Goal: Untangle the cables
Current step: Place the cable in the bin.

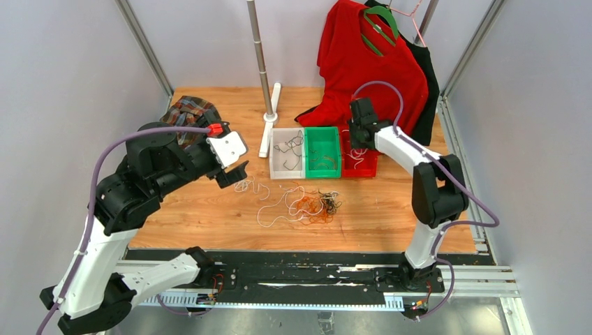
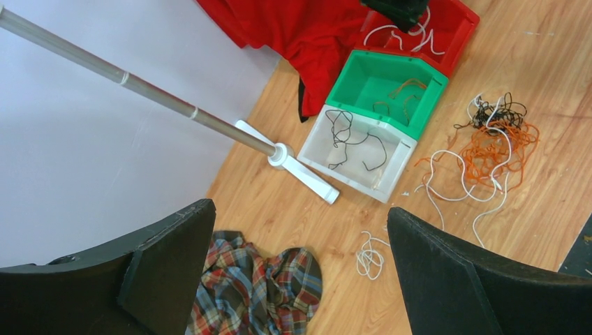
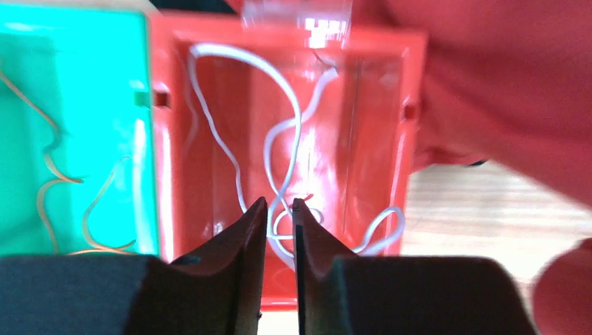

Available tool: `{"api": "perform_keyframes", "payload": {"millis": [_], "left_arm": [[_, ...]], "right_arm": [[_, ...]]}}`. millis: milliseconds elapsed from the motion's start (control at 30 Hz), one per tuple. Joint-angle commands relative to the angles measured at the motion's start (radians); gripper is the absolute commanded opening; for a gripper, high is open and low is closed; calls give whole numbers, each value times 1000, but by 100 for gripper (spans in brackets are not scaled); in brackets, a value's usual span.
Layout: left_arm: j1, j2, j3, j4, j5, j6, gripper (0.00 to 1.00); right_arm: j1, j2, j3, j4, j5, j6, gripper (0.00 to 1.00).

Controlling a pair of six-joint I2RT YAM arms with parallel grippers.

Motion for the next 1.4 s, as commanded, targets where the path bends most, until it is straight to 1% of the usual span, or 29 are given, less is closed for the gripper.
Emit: {"api": "perform_keyframes", "payload": {"millis": [0,67,200,300,433,633,700,833,900,1000,1100,1167,1233,1267,1333,1367], "left_arm": [[-4,5,30,9,-2,9,98],[-4,8,25,13,-14,-1,98],[19,39,5,-5,-27,-29,98],[99,67,-20,-12,39,-49,98],[205,84,-73,2,108,-38,98],[329,106,-151,21,199,-2,98],[368,134,-173,28,216,6,98],[423,195,-217,57,227,12,98],[447,218,-253,86,232,19,98],[486,254,-311,137,239,32,98],[520,316,-355,175,240,43,100],[530,359,-373,191,244,58,98],[533,394,-400,223,237,64,94],[533,412,-412,239,237,64,91],[533,452,-430,261,253,56,82],[533,474,-434,271,260,52,78]], "right_arm": [[7,-100,100,-7,26,-30,25],[8,-122,103,-10,27,-22,28],[6,-167,52,10,69,3,30],[0,-181,10,27,96,17,29],[-12,-193,-49,54,143,37,27],[-16,-162,-105,57,129,84,16],[-15,-143,-122,62,115,110,10],[-6,-86,-137,64,88,158,3],[3,-56,-134,67,85,167,1],[20,-31,-122,82,78,154,1],[21,-43,-97,82,75,125,1],[22,-79,-89,96,76,105,2],[22,-130,-88,117,79,92,8],[22,-155,-92,133,73,81,12],[24,-210,-104,152,68,73,25],[27,-234,-115,162,65,72,30]]}}
